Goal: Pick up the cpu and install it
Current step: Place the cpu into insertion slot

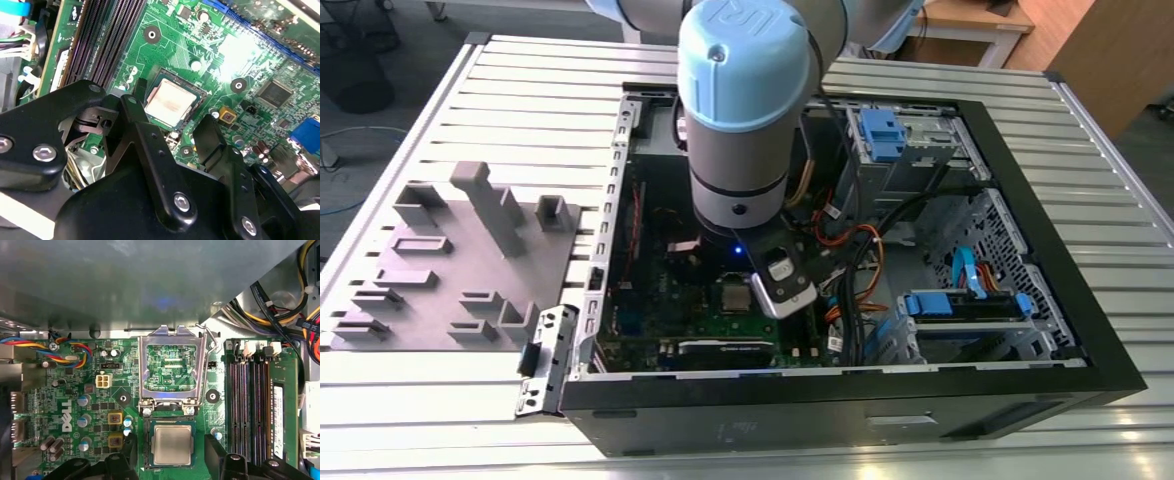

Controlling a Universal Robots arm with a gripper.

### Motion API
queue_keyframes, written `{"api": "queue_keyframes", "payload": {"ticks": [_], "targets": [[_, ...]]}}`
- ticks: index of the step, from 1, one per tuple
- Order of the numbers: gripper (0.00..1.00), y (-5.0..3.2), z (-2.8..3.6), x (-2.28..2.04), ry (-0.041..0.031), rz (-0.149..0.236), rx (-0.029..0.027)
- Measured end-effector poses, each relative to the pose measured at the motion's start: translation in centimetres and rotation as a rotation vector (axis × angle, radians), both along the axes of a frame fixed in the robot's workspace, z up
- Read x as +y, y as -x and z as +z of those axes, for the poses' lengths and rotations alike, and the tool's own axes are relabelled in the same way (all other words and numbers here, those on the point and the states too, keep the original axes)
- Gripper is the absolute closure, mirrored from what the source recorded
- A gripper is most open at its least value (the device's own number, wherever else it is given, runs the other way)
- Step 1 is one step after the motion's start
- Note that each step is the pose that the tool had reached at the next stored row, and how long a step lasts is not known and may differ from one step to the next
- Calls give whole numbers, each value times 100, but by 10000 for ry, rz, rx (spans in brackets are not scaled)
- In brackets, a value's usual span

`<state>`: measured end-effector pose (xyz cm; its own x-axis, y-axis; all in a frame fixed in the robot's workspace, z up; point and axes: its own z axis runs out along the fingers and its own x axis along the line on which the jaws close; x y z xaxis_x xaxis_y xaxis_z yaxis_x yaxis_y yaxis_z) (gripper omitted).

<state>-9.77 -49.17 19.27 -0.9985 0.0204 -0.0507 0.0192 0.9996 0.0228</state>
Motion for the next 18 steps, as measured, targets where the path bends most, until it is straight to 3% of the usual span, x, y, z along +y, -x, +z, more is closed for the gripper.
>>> {"api": "queue_keyframes", "payload": {"ticks": [18], "targets": [[37, -44, -11, 0, -1, -4, 1]]}}
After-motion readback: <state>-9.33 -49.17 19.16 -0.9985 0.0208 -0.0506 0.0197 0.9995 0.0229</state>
